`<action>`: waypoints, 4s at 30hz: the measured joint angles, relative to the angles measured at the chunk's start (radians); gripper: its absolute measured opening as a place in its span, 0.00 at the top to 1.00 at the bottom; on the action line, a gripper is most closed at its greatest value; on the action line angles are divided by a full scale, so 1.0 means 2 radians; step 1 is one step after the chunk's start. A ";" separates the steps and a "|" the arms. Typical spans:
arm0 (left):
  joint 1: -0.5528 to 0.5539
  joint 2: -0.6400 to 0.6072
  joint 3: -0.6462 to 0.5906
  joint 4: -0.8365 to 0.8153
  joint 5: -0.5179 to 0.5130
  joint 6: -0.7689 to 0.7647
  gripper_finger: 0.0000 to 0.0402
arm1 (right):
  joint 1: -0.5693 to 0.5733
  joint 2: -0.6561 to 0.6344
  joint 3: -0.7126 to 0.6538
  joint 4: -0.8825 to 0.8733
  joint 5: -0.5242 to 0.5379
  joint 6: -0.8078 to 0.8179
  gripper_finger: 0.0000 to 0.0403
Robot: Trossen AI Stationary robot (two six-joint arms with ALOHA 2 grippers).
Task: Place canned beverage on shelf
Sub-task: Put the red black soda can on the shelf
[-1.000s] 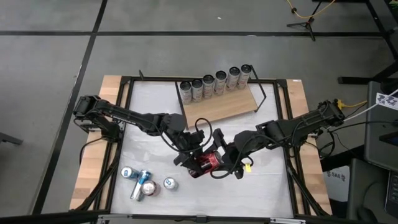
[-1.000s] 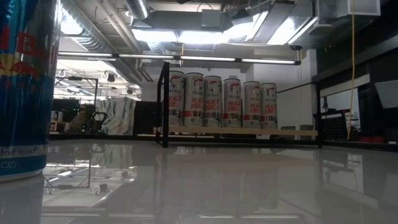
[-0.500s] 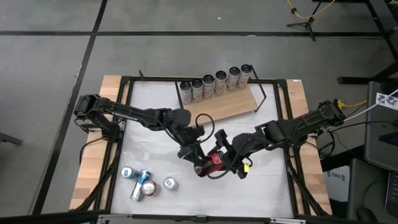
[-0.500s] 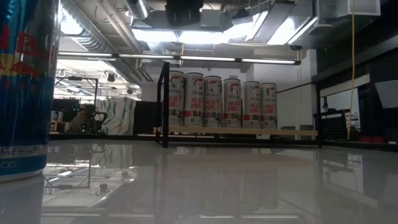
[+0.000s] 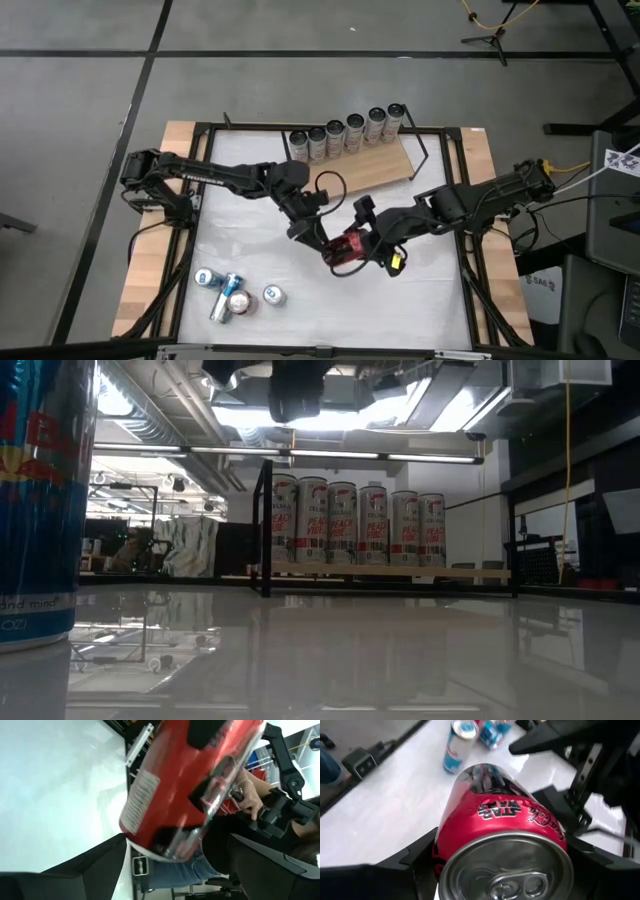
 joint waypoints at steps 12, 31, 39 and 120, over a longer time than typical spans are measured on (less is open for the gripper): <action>0.041 0.000 0.000 -0.061 0.004 0.039 0.15 | -0.050 0.000 0.002 -0.119 -0.003 0.031 0.26; 0.028 0.000 0.000 -0.062 -0.007 0.133 0.15 | -0.280 0.000 0.002 -0.247 -0.006 0.023 0.26; 0.028 0.000 0.000 -0.062 -0.044 0.166 0.15 | -0.367 0.005 0.002 -0.248 -0.011 -0.107 0.26; 0.000 0.000 0.000 -0.061 -0.175 0.161 0.15 | -0.499 0.119 -0.040 -0.218 -0.044 -0.028 0.11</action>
